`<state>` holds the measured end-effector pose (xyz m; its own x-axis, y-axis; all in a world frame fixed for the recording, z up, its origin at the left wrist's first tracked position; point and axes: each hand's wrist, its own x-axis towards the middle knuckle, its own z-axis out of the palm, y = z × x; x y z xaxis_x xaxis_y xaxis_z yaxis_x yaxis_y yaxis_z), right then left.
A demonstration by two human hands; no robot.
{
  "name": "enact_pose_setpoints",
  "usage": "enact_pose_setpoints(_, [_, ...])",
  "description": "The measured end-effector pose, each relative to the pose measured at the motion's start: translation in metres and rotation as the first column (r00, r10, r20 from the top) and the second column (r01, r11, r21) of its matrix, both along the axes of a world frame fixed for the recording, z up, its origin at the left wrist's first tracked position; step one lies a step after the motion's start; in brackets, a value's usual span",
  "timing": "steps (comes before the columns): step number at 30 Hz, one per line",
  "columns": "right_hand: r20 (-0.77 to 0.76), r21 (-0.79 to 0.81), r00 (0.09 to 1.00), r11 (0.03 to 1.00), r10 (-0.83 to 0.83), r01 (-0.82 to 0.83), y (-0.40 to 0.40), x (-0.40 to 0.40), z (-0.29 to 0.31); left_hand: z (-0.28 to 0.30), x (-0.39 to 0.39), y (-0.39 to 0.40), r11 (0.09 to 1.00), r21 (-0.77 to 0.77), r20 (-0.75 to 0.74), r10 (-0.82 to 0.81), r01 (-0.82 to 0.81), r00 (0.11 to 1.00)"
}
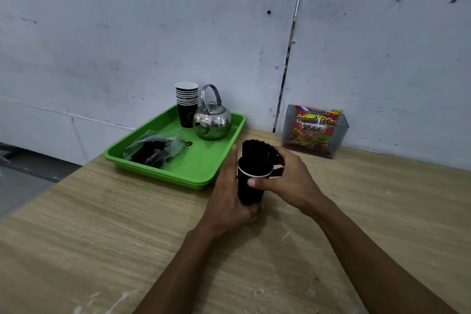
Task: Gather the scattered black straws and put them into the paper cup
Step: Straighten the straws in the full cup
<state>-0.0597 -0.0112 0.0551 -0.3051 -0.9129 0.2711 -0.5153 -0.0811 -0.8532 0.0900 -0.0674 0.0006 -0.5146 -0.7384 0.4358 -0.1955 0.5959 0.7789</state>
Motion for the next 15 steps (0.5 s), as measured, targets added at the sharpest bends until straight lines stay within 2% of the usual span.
enact_pose_setpoints(5, [0.031,0.034,0.999,0.999,0.028,-0.029,0.003,-0.002,0.002,-0.001,-0.007,0.001,0.984,0.16,-0.075,0.085,-0.072,0.994])
enact_pose_setpoints(11, [0.101,0.149,0.994,0.989,-0.032,0.016,0.014,-0.02,-0.006,-0.002,-0.017,-0.006,0.972,0.181,-0.066,0.161,-0.146,0.985])
enact_pose_setpoints(15, [0.051,0.197,0.993,0.976,-0.102,0.09,0.024,-0.042,-0.013,0.007,-0.031,-0.019,0.964,0.158,-0.027,0.22,-0.213,0.975])
